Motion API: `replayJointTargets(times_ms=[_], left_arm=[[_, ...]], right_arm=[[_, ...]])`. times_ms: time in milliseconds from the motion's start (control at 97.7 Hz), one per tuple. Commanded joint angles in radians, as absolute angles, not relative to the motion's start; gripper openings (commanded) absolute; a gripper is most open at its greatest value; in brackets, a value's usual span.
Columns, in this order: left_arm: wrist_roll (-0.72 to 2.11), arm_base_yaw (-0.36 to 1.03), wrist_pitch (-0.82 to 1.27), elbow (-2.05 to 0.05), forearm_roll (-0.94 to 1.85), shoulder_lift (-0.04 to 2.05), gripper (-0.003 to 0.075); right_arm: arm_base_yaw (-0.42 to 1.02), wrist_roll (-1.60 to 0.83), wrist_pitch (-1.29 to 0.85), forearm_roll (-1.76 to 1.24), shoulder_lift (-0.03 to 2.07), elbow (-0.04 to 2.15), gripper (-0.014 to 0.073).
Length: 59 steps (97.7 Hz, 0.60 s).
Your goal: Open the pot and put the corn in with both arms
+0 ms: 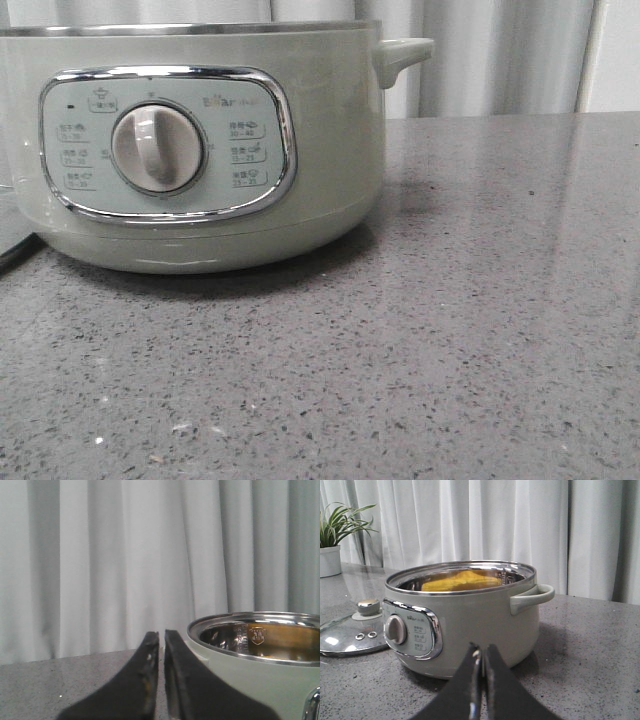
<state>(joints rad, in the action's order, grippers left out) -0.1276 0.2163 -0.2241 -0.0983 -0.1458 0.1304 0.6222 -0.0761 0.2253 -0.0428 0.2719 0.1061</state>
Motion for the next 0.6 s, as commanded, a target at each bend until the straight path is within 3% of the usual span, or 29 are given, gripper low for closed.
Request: replayJointTargets(times_ms=[0, 184, 430, 594], left_arm=[[-0.137, 0.226, -0.292, -0.11, -0.136, 0.138, -0.002], [-0.137, 0.185, -0.269, -0.029, -0.119, 0.113, -0.002], [-0.122, 0.128, 0.051, 0.009, -0.07, 0.012, -0.002], [0.0, 0.067, 0.155, 0.009, -0.032, -0.039, -0.002]], right_arm=[[0.619, -0.076, 0.313, -0.036, 0.278, 0.132, -0.0074], [0.619, -0.076, 0.313, -0.036, 0.278, 0.132, -0.0074], [0.619, -0.076, 0.313, -0.036, 0.278, 0.132, -0.0074], [0.619, -0.076, 0.313, -0.036, 0.278, 0.132, -0.0074]])
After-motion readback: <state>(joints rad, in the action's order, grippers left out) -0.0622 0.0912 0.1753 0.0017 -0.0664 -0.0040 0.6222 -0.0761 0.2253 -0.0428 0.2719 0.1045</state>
